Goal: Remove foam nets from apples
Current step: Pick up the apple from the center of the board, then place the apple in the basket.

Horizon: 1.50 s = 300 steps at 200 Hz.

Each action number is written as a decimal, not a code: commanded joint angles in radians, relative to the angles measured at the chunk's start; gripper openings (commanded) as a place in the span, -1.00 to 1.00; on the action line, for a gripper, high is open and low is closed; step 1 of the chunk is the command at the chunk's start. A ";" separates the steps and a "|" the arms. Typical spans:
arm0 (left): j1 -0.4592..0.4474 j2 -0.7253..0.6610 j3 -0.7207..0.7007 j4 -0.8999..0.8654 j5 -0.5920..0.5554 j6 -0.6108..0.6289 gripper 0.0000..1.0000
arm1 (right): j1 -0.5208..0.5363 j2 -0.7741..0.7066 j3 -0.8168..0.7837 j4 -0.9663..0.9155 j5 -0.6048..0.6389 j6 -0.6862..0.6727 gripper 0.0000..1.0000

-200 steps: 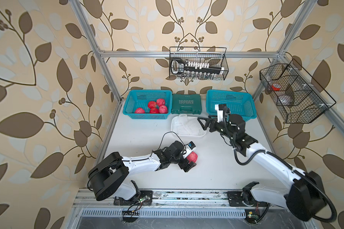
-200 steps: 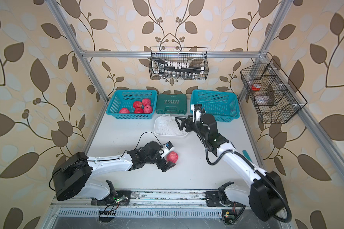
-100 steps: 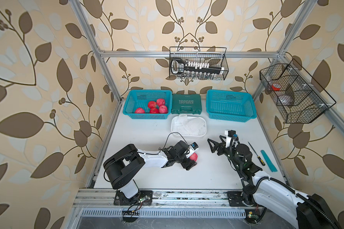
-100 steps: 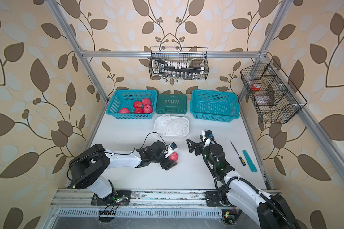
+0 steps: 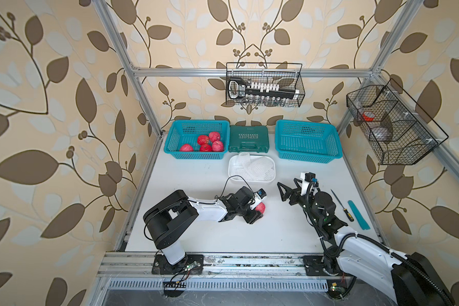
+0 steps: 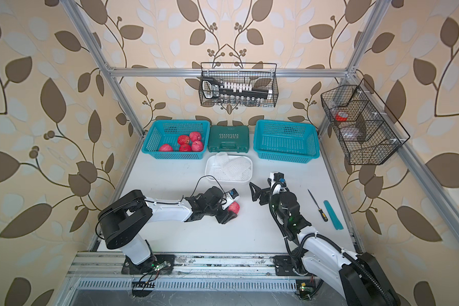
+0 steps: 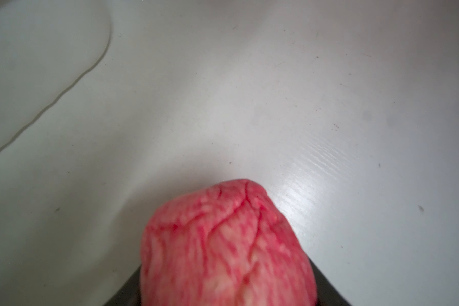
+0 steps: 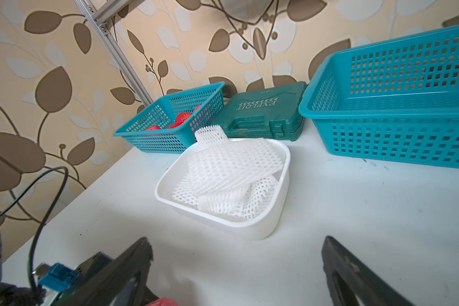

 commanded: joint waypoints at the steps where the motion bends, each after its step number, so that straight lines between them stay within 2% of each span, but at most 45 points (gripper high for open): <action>1: -0.011 -0.095 0.006 -0.011 -0.026 0.009 0.04 | 0.007 -0.007 -0.008 0.037 0.030 0.002 0.99; 44: 0.008 -0.387 -0.007 -0.075 -0.173 0.074 0.00 | 0.023 -0.029 -0.049 0.136 -0.025 -0.013 0.99; 72: 0.175 -0.427 0.130 -0.245 -0.156 0.064 -0.02 | 0.039 -0.002 -0.037 0.134 -0.022 -0.018 0.99; 101: 0.342 -0.389 0.227 -0.267 -0.209 0.050 -0.02 | 0.045 0.033 -0.013 0.117 -0.029 -0.017 0.99; 128: 0.518 -0.280 0.383 -0.354 -0.199 0.024 -0.03 | 0.048 0.043 -0.003 0.106 -0.034 -0.014 0.99; 138: 0.595 -0.235 0.442 -0.376 -0.163 0.010 -0.03 | 0.050 0.040 -0.002 0.103 -0.034 -0.013 0.99; 162: 0.758 -0.051 0.624 -0.464 -0.106 -0.031 -0.03 | 0.053 0.036 -0.002 0.102 -0.039 -0.013 0.99; 190: 0.876 0.170 0.880 -0.580 -0.108 -0.039 -0.04 | 0.060 0.031 -0.003 0.109 -0.050 -0.023 0.99; 239: 0.929 0.445 1.219 -0.698 -0.115 0.022 -0.03 | 0.114 0.026 -0.005 0.149 -0.112 -0.086 0.99; 277: 0.956 0.567 1.314 -0.671 -0.124 0.029 -0.02 | 0.129 0.029 0.010 0.121 -0.104 -0.090 0.99; 300: 0.959 0.659 1.444 -0.679 -0.119 0.022 -0.02 | 0.132 0.017 0.003 0.122 -0.104 -0.082 0.99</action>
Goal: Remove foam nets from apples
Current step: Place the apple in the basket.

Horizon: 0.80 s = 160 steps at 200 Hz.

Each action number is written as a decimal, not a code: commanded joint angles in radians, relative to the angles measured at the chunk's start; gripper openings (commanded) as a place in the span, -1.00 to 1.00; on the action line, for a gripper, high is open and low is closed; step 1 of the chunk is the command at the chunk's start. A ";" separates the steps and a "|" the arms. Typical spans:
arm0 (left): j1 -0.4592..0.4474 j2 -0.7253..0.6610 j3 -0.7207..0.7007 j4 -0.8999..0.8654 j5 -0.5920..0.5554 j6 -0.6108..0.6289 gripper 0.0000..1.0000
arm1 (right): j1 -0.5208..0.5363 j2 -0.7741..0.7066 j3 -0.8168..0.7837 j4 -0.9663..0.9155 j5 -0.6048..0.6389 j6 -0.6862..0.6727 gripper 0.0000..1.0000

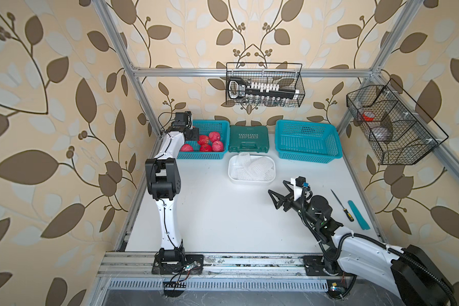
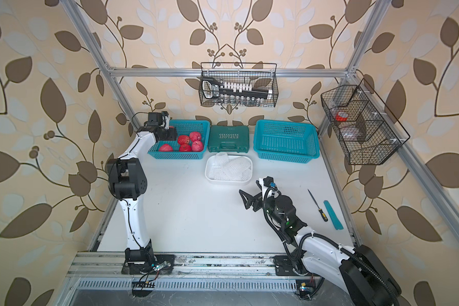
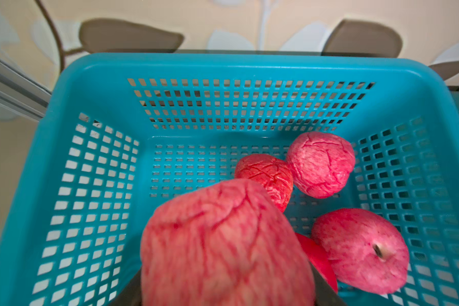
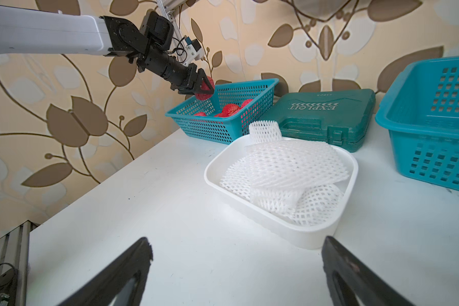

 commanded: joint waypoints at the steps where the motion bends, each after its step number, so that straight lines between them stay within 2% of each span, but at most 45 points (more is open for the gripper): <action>1: 0.014 0.066 0.117 -0.010 0.008 0.014 -0.02 | 0.007 -0.016 0.022 0.008 -0.012 -0.010 0.99; 28: 0.015 0.144 0.197 -0.022 0.005 0.000 -0.01 | 0.009 -0.002 0.028 0.006 0.003 -0.016 0.99; 114: 0.014 0.193 0.189 0.063 0.017 -0.035 0.05 | 0.010 0.027 0.038 0.002 0.079 -0.038 0.99; 131: 0.013 0.196 0.184 0.071 0.021 -0.031 0.17 | 0.010 0.036 0.042 0.004 0.080 -0.036 0.99; 151: 0.008 0.200 0.184 0.081 0.052 -0.021 0.53 | 0.010 0.042 0.044 0.004 0.078 -0.030 0.99; 160: 0.003 0.198 0.184 0.079 0.048 -0.016 0.58 | 0.011 0.044 0.046 0.004 0.078 -0.030 0.99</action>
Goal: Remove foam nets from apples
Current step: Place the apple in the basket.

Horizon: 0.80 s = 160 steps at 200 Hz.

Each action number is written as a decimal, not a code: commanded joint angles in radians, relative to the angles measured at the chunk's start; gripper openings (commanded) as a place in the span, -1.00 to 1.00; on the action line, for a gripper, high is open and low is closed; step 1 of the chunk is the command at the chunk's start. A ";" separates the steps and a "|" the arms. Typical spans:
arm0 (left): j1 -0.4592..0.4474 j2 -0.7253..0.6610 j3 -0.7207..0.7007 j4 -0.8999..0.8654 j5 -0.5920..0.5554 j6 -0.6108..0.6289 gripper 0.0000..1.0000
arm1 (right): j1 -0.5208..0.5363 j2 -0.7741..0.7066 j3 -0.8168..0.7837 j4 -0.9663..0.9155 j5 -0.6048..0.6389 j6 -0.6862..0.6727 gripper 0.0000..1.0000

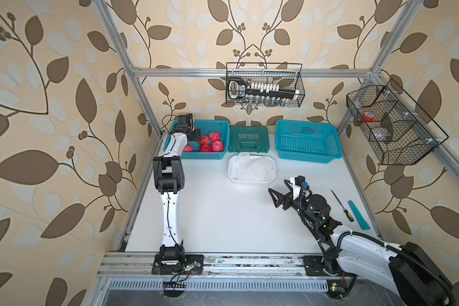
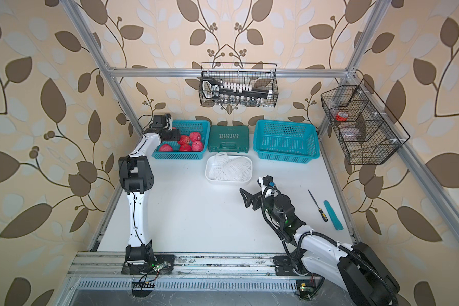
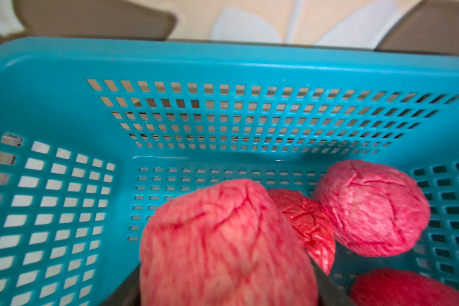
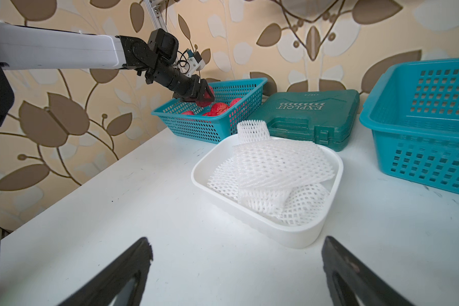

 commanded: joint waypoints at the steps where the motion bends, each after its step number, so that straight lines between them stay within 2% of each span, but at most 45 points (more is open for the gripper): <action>1: -0.003 0.009 0.031 0.035 0.033 0.008 0.59 | 0.005 0.007 0.031 0.010 0.017 -0.008 0.99; 11: -0.004 0.003 0.030 0.031 0.038 0.009 0.66 | 0.005 0.005 0.032 0.006 0.022 -0.008 0.99; 21: -0.005 -0.004 0.030 0.030 0.040 0.008 0.88 | 0.005 0.002 0.030 0.003 0.028 -0.009 0.99; 27: -0.006 -0.008 0.030 0.029 0.043 0.009 0.93 | 0.005 0.001 0.030 0.003 0.031 -0.009 0.99; 98: -0.009 -0.146 -0.050 0.017 0.084 0.014 0.97 | 0.005 -0.034 0.025 -0.011 0.029 -0.007 0.99; 120: -0.018 -0.265 -0.150 0.066 0.094 -0.016 0.97 | 0.005 -0.039 0.024 -0.017 0.044 -0.011 0.99; 160: -0.062 -0.607 -0.510 0.151 0.065 -0.058 0.97 | 0.005 -0.040 0.031 -0.034 0.073 -0.004 0.99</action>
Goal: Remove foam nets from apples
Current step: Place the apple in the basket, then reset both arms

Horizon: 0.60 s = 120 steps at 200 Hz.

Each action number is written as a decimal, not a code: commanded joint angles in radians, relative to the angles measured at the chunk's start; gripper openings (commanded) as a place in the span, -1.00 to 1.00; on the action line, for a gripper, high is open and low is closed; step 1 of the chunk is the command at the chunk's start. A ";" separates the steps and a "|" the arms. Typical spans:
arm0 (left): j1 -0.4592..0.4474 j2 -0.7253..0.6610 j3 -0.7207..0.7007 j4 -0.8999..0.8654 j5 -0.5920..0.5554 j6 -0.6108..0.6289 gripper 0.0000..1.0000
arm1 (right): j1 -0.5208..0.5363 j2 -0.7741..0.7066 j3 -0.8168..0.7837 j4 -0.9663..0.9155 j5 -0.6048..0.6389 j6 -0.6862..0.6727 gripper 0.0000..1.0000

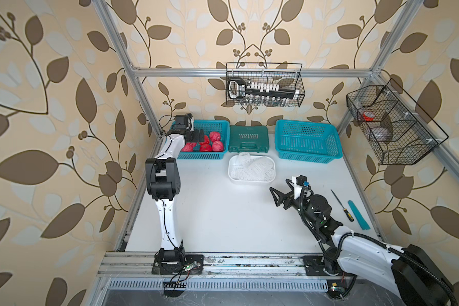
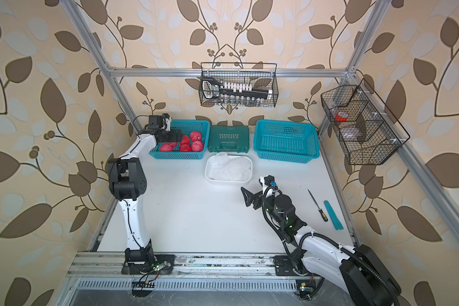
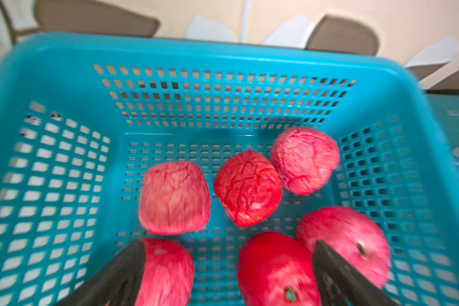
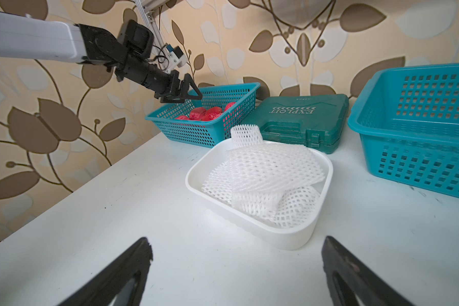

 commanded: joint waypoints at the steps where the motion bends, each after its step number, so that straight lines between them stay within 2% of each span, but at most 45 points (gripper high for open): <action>1: -0.038 -0.281 -0.160 0.094 -0.003 -0.039 0.97 | 0.005 -0.010 0.031 -0.016 0.036 -0.004 0.99; 34: -0.077 -0.700 -0.654 0.265 -0.128 -0.145 0.98 | 0.008 -0.024 0.032 -0.024 0.051 0.002 0.99; 52: -0.113 -0.878 -0.878 0.378 -0.189 -0.144 0.97 | 0.012 -0.025 0.032 -0.032 0.076 0.003 0.99; 68: -0.160 -0.957 -0.967 0.352 -0.255 -0.156 0.97 | 0.012 -0.024 0.028 -0.021 0.074 -0.003 0.99; 91: -0.283 -1.027 -1.108 0.370 -0.410 -0.159 0.98 | 0.013 -0.020 0.024 -0.014 0.117 -0.009 0.99; 103: -0.336 -1.042 -1.178 0.376 -0.511 -0.179 0.97 | 0.012 -0.025 0.021 -0.027 0.176 -0.015 0.98; 120: -0.345 -1.051 -1.232 0.339 -0.597 -0.237 0.97 | 0.013 -0.053 0.018 -0.071 0.286 -0.030 0.98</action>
